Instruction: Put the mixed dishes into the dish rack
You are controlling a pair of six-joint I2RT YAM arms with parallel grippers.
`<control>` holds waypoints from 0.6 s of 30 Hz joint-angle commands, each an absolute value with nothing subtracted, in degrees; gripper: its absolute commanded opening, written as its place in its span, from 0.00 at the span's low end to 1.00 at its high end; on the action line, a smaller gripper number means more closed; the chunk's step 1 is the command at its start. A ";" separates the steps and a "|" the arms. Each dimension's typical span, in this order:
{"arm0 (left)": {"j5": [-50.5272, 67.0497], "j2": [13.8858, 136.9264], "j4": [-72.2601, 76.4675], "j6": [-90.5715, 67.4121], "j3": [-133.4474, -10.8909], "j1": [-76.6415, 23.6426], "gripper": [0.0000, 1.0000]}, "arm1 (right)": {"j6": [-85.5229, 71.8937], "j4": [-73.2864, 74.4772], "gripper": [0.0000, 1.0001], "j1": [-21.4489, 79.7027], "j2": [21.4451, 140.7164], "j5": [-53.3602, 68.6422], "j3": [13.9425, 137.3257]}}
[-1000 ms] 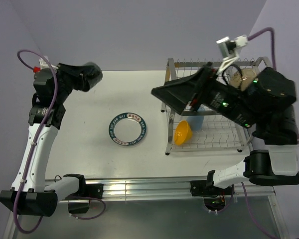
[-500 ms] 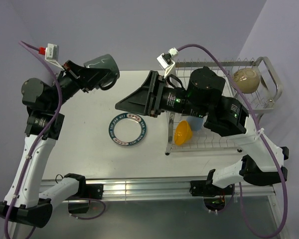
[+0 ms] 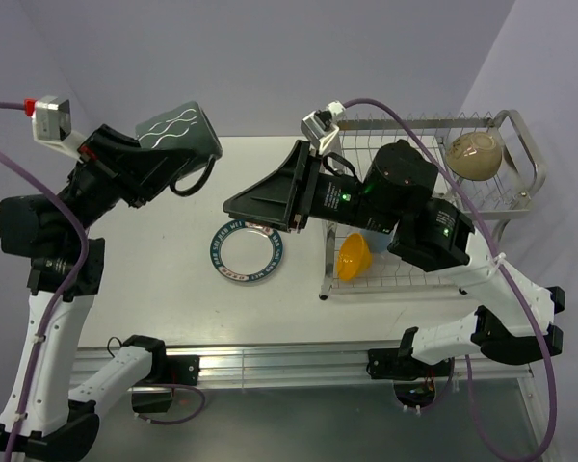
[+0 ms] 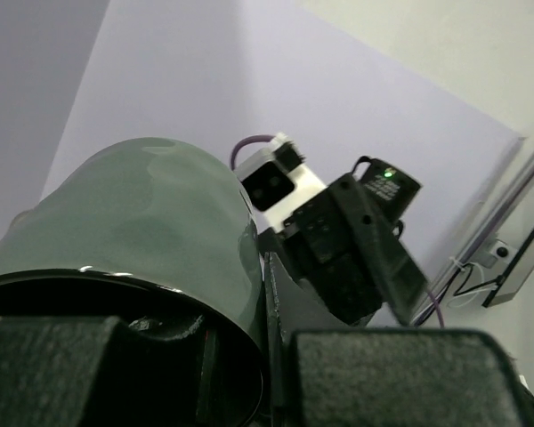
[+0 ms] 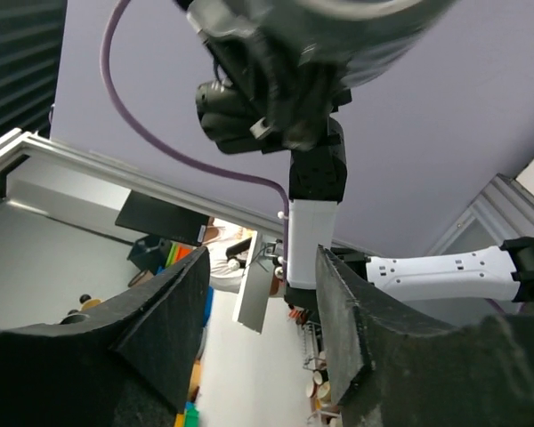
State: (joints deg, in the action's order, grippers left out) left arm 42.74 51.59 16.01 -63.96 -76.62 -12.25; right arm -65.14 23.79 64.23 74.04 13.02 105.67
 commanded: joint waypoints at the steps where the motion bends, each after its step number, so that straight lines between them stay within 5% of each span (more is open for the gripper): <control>1: 42.01 48.87 28.46 -69.15 -77.00 -12.30 0.00 | -67.15 17.93 0.57 63.98 72.51 12.83 104.68; 18: 39.90 45.09 27.16 -67.59 -73.74 -12.39 0.00 | -64.78 15.99 0.53 65.65 80.15 9.49 111.44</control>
State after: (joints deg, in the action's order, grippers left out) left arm 42.17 45.36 23.22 -68.36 -73.25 -12.25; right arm -65.91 18.72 64.93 79.05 10.37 107.92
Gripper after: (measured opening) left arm 0.205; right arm 0.531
